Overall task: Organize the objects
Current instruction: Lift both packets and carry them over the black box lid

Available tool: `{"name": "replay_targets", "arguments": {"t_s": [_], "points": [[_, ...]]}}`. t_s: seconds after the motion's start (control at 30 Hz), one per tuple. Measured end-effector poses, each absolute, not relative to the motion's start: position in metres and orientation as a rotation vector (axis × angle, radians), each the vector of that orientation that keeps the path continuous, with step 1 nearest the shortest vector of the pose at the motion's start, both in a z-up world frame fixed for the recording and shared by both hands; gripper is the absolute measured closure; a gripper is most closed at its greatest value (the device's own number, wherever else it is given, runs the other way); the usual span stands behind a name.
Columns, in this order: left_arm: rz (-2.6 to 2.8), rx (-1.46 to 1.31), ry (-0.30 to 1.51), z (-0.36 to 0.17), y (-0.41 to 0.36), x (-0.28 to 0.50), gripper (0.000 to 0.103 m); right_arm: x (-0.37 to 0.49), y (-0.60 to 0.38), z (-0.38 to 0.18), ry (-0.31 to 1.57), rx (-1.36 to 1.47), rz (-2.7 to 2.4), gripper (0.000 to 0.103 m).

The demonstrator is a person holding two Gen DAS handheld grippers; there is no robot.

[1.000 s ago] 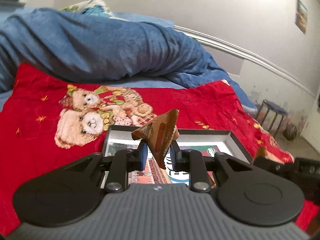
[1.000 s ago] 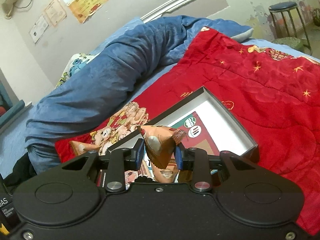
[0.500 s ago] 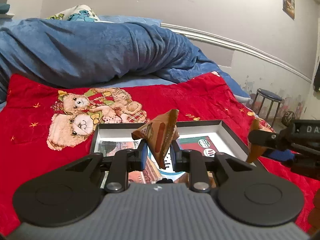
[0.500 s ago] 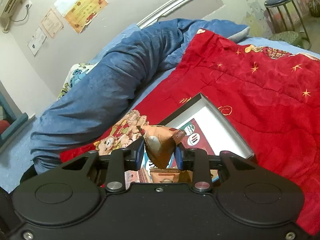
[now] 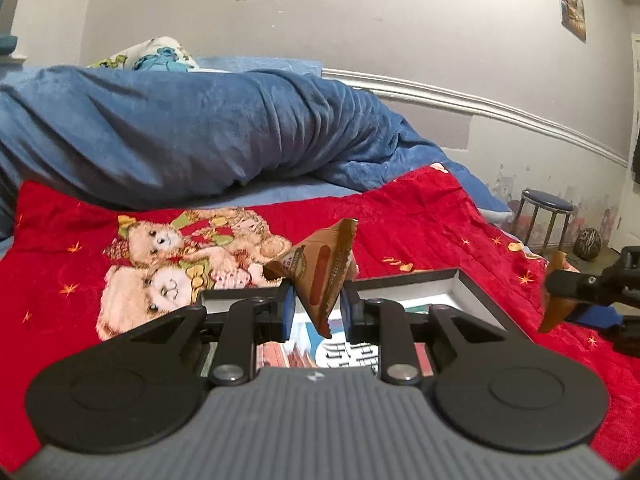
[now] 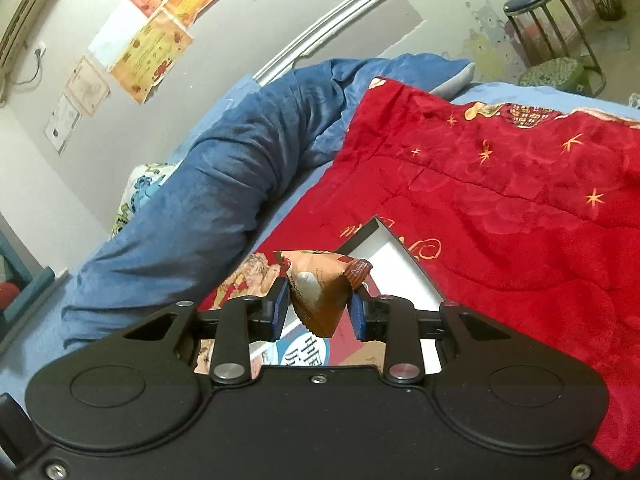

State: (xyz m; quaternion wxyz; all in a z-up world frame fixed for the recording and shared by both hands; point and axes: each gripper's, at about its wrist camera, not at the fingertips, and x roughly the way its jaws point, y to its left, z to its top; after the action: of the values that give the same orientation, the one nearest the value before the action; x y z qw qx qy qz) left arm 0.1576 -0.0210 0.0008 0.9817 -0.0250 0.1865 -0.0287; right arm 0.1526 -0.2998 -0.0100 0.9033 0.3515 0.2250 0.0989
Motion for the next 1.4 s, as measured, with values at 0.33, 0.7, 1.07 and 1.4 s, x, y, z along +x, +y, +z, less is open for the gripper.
{"name": "replay_targets", "arguments": {"t_s": [0.33,0.7,1.07,1.4], "points": [[-0.049,-0.038,0.456,-0.027,-0.02,0.173,0.075,0.194,-0.243,-0.031,0.555,0.544,0.228,0.072],[-0.013,-0.028,0.491,-0.039,-0.021,0.18,0.075,0.203,-0.235,-0.049,0.589,0.554,0.233,0.072],[-0.03,0.032,0.514,-0.047,-0.032,0.175,0.075,0.197,-0.243,-0.05,0.584,0.593,0.229,0.072],[-0.037,0.03,0.532,-0.051,-0.035,0.175,0.075,0.197,-0.247,-0.053,0.589,0.614,0.21,0.072]]}}
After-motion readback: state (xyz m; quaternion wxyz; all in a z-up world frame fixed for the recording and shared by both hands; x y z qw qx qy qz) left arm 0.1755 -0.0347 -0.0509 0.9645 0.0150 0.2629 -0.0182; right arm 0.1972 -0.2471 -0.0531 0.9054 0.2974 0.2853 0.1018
